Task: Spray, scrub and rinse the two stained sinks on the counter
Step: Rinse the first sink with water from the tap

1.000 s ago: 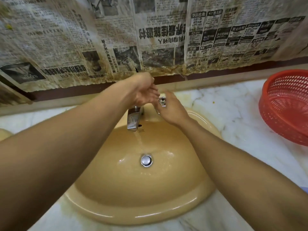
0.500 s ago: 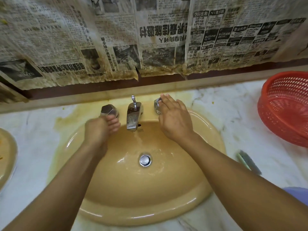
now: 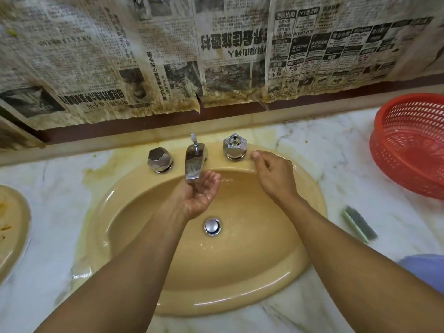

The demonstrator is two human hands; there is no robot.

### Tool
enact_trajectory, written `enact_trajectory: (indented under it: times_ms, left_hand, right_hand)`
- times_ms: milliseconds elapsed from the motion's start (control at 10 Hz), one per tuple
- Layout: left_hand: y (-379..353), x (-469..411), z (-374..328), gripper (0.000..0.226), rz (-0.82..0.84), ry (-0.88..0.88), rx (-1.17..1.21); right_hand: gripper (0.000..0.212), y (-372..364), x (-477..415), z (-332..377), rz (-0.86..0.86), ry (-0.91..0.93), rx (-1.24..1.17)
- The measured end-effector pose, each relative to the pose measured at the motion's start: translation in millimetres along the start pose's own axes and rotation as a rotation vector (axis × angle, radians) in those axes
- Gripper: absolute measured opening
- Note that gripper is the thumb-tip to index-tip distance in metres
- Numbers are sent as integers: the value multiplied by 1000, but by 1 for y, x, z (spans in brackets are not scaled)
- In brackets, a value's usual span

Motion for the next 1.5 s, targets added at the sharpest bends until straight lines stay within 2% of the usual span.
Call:
enact_trajectory:
  times_ms: [100,200,300,400,500,600,700,800,900,1000,1100,1200,1300,1400,1500]
  left_hand:
    - [3,4,14,28,-13,29,50]
    - [-4,11,44,32,-11,94,-29]
    - [-41,21,47,42,64,52,-128]
    - [-92,27,5,52,122,-140,-249]
    - [-131,33,-38,50,100,-299,-515]
    - [-145,39,-61,43,34,-367,-836]
    - [-140,45,-73,28,-17,-462,-905]
    - [-114,48,-86,19,-59,-589,-933]
    - [-62,52,-102,26,-196,-756,-951]
    - [0,62,-94,25,-325,-821,-741]
    - [56,61,-69,25,-396,-737,-609]
    - [87,59,-52,21,-375,-660,-534]
    - [100,57,-48,20,-332,-599,-477]
    - [106,48,-48,23,-292,-516,-447]
    - [96,40,-50,25,-207,-443,-446]
  right_hand:
    - [35,1,1,1,7,40,14]
    - [26,2,3,8,7,93,41]
    - [29,-2,4,16,75,178,115]
    - [42,-11,2,17,150,167,116]
    - [70,-31,-10,29,240,158,108]
    - [60,-52,-49,50,277,193,326]
    - [46,-57,-68,62,222,156,510]
    - [58,-55,-28,55,207,373,677]
    - [75,-43,-10,38,241,470,727]
    - [43,-34,7,60,-3,433,486]
    - [41,-59,56,64,-90,85,-162]
    - [50,-132,80,55,263,-850,-1175]
    - [31,-155,66,73,296,-1060,-1470]
    - [29,-150,69,74,369,-1122,-1443]
    - [35,-124,78,63,470,-1101,-1287]
Point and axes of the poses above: each hand's wrist, its own x-axis away from the middle knuckle, its own y-axis out of the back of the hand, z = x × y, the point moved 7 cm from there along -x, towards the middle knuckle, and after that the axes turned 2 degrees about z, right-handed, at the moved point
